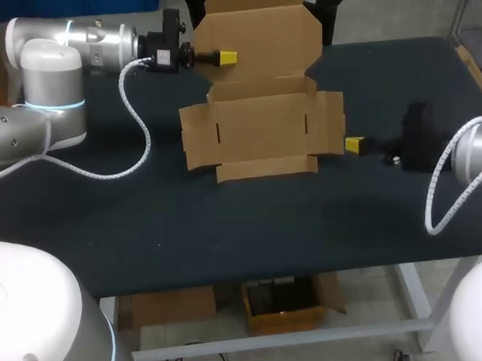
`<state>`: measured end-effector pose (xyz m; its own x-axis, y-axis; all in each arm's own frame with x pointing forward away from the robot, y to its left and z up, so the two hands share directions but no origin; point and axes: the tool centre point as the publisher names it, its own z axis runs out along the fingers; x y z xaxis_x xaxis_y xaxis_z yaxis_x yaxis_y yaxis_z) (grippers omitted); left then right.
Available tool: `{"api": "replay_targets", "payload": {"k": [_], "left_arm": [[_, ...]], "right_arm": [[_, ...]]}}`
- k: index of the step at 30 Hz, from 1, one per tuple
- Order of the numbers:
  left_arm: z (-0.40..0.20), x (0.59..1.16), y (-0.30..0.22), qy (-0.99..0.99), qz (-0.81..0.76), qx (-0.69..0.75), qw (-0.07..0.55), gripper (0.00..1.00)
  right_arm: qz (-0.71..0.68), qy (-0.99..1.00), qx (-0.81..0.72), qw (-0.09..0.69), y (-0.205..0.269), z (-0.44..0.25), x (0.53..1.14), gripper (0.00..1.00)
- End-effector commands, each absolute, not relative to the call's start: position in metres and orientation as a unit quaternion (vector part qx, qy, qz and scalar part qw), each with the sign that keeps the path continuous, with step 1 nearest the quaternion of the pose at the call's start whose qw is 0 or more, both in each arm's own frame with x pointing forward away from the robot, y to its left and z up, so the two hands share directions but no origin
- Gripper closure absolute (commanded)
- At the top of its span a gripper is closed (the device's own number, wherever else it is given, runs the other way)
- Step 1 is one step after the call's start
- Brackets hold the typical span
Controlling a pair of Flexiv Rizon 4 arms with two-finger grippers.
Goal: Assemble the packaging by folding the flat box into shape, placing the metal phone stand inside, and closing the box properly
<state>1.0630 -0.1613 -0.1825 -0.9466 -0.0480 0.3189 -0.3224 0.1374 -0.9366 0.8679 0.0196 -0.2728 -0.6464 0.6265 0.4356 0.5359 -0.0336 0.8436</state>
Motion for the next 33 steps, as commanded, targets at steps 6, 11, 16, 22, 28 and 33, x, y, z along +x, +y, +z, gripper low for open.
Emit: {"api": "replay_targets", "payload": {"k": [6,11,16,22,28,33], "left_arm": [[-0.183,1.065,-0.16,-0.746,0.645,0.122,0.109,1.0],[-0.183,1.065,-0.16,-0.746,0.645,0.122,0.109,1.0],[-0.183,1.064,-0.16,-0.747,0.645,0.117,0.105,1.0],[-0.182,1.062,-0.16,-0.749,0.648,0.109,0.083,1.0],[-0.179,1.058,-0.162,-0.749,0.652,0.097,0.062,1.0],[-0.174,1.052,-0.166,-0.756,0.648,0.082,0.054,1.0]], "right_arm": [[0.565,0.691,0.445,0.072,0.022,-0.271,0.865,1.0],[0.565,0.691,0.445,0.072,0.022,-0.271,0.865,1.0],[0.564,0.713,0.41,0.07,0.046,-0.277,0.875,1.0],[0.565,0.721,0.394,0.078,0.06,-0.292,0.868,1.0],[0.561,0.723,0.393,0.089,0.075,-0.306,0.863,1.0],[0.561,0.723,0.394,0.085,0.086,-0.319,0.862,1.0]]}}
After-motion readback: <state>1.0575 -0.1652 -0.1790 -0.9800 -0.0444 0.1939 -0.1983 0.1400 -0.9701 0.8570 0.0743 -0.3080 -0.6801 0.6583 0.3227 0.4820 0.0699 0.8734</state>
